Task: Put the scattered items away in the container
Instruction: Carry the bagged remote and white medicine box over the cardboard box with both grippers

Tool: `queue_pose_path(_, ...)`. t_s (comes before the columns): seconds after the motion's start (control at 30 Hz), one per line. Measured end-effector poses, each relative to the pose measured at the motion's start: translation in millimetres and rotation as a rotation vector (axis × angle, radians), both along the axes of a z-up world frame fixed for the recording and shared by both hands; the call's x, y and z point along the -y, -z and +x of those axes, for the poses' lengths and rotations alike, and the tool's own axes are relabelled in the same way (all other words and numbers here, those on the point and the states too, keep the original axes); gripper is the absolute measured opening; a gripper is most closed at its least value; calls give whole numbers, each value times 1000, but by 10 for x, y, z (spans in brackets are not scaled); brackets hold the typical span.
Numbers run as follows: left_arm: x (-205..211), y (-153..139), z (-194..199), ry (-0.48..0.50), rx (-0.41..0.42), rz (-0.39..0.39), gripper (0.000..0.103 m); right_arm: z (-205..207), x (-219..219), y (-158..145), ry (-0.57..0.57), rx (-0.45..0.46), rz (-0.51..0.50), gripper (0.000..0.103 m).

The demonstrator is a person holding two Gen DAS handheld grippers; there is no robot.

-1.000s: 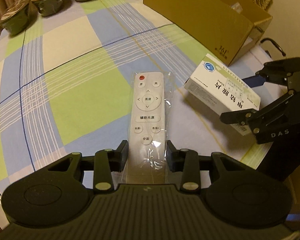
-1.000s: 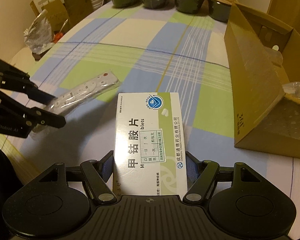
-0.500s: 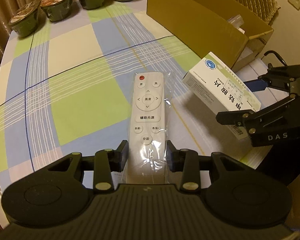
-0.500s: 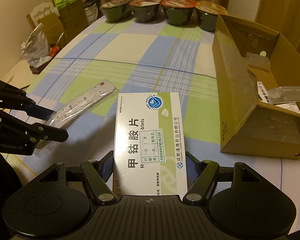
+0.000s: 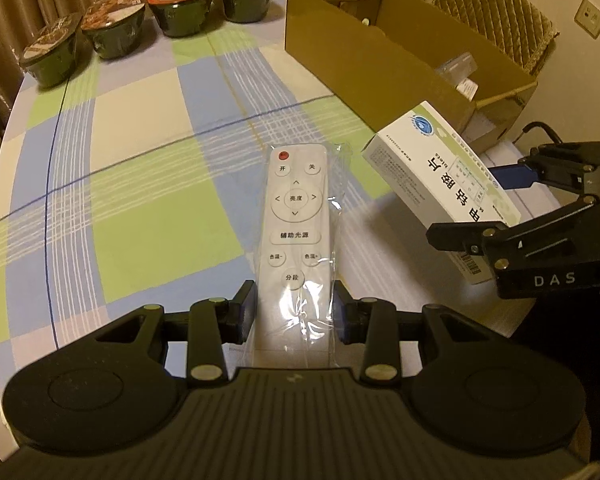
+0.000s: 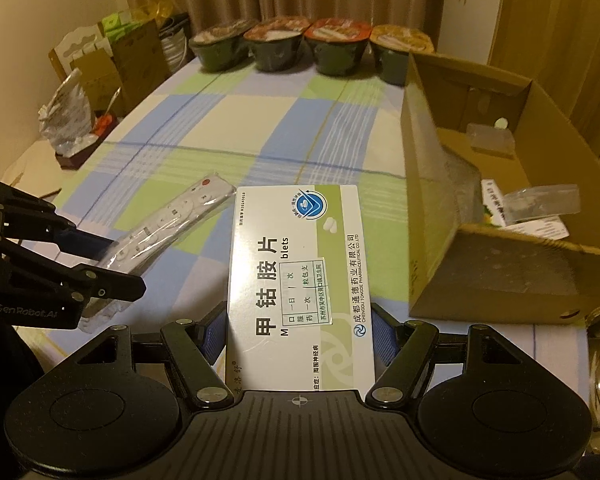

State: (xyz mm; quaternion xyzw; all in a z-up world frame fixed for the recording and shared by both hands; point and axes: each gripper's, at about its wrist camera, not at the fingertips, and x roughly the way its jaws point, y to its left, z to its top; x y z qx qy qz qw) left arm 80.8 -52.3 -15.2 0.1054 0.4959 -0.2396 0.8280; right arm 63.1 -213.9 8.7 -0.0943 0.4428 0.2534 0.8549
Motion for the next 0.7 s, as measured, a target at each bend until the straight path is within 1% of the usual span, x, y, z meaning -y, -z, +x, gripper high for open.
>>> queue_pose_path(0.23, 266, -322, 128, 5, 48, -31, 33, 109, 166, -330, 49, 72, 30, 73)
queue_pose_path(0.43, 661, -600, 312, 24, 82, -76, 33, 305, 421, -679, 110, 149, 53, 73)
queue_pose_path(0.53, 900, -713, 400, 36, 90, -106, 33, 436, 583, -792, 143, 178, 53, 73)
queue_pose_path(0.7, 1305, -821, 592, 45, 86, -157, 33, 682, 871, -857, 200, 200, 47, 73)
